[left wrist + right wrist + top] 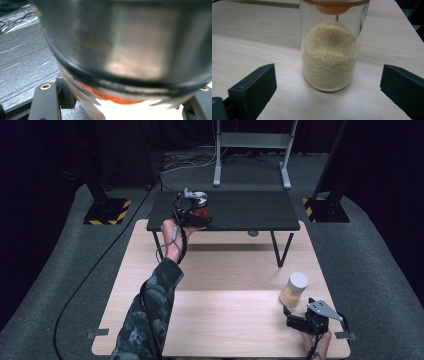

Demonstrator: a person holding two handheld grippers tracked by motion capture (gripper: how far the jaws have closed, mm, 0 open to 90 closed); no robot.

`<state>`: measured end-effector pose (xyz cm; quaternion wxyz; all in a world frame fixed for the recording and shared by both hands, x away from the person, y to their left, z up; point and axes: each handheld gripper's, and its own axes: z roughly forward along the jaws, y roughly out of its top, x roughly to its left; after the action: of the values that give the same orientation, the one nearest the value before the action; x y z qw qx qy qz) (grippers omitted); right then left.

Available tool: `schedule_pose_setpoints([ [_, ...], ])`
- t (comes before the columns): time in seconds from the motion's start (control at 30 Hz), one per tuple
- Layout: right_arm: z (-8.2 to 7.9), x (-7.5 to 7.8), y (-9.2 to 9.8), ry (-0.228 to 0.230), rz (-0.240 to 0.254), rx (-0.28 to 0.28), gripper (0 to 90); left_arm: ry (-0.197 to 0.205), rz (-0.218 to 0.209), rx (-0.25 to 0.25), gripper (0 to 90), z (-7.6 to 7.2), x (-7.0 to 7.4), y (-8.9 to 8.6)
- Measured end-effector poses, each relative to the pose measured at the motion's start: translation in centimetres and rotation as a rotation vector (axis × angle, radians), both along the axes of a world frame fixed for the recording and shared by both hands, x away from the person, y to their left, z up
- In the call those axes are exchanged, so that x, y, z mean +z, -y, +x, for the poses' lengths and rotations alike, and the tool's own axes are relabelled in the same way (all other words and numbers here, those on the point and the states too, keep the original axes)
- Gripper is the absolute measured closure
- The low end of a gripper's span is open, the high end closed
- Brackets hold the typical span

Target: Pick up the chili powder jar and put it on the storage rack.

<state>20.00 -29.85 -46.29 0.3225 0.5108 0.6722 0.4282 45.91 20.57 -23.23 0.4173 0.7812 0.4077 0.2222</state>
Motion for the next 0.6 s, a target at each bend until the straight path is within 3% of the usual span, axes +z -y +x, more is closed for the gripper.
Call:
schedule_pose_setpoints([
  [0.6, 0.04, 0.02, -0.01, -0.001, -0.002, 0.0, 0.0, 0.0, -0.008, 0.002, 30.7, 0.27, -0.15, 0.04],
])
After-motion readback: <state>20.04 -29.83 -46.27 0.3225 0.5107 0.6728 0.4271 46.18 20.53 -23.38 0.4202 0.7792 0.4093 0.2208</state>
